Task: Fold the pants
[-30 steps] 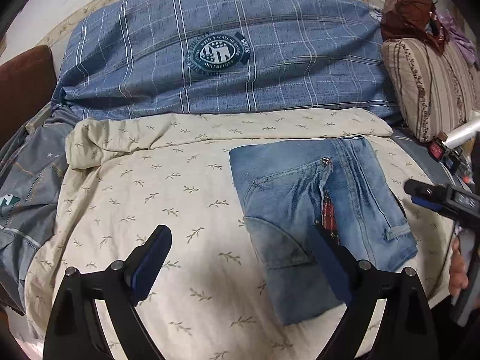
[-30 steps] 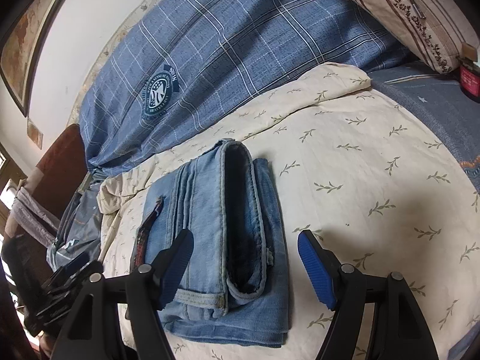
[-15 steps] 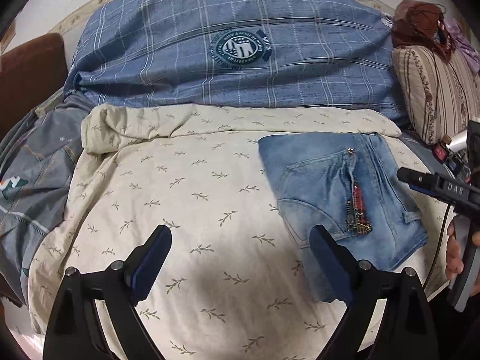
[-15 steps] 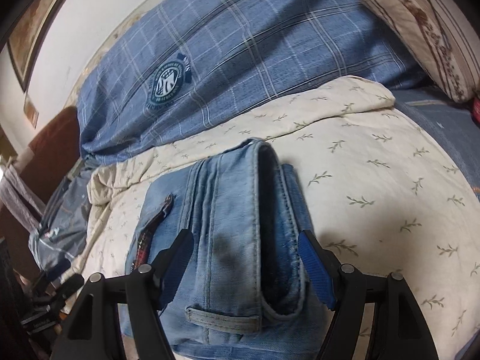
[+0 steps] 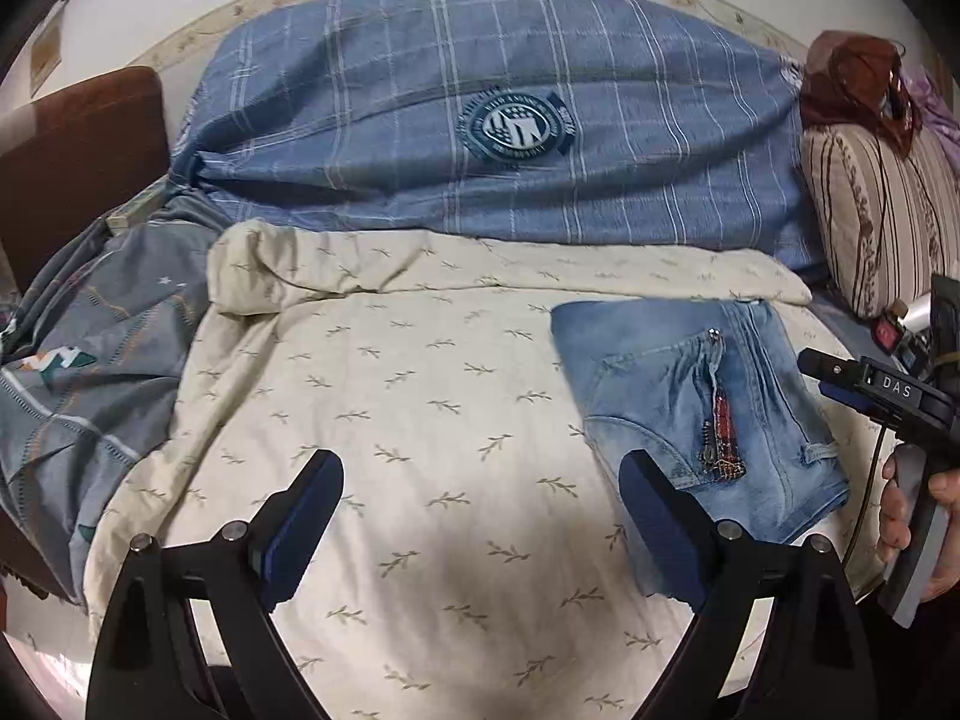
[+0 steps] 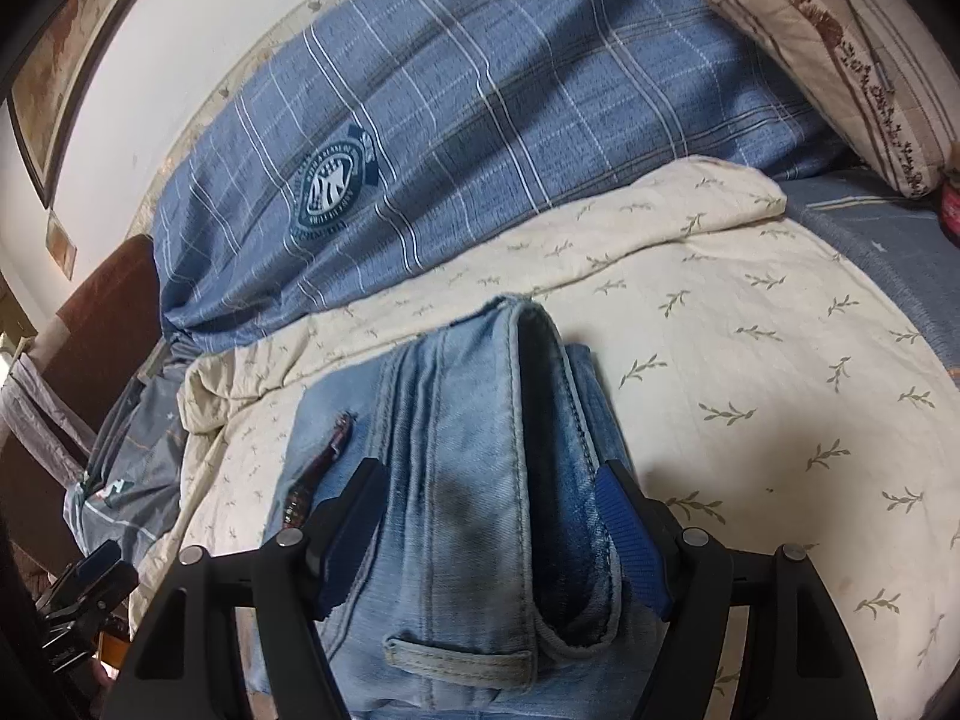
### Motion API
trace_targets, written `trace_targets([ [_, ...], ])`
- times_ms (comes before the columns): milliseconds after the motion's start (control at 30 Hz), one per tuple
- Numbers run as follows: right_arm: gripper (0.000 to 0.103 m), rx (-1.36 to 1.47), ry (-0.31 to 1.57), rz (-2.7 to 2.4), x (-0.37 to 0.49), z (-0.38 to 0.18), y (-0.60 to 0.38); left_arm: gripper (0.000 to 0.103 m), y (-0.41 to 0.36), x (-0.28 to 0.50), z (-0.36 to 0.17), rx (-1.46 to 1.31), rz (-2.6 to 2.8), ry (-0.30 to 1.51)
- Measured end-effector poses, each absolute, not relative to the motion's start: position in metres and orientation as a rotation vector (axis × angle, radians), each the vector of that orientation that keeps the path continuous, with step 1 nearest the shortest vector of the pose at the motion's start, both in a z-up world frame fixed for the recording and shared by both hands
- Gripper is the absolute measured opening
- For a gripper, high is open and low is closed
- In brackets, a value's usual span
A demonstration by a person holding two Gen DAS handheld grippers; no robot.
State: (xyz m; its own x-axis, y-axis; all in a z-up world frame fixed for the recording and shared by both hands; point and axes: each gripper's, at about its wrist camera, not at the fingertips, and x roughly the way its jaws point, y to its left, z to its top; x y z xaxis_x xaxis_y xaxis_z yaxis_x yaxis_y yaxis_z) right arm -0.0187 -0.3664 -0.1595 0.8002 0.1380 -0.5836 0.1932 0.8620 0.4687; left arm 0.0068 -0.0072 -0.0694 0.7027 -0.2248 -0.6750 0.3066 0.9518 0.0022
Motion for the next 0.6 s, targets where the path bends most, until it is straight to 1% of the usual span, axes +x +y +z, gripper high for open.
trace_targets([
  [300, 0.075, 0.624, 0.559, -0.080, -0.052, -0.151, -0.368, 0.093, 0.025, -0.006, -0.053, 0.069, -0.286, 0.702],
  [600, 0.075, 0.620, 0.530, -0.115, -0.068, -0.149, -0.369, 0.094, 0.037, -0.010, -0.049, 0.050, -0.296, 0.691],
])
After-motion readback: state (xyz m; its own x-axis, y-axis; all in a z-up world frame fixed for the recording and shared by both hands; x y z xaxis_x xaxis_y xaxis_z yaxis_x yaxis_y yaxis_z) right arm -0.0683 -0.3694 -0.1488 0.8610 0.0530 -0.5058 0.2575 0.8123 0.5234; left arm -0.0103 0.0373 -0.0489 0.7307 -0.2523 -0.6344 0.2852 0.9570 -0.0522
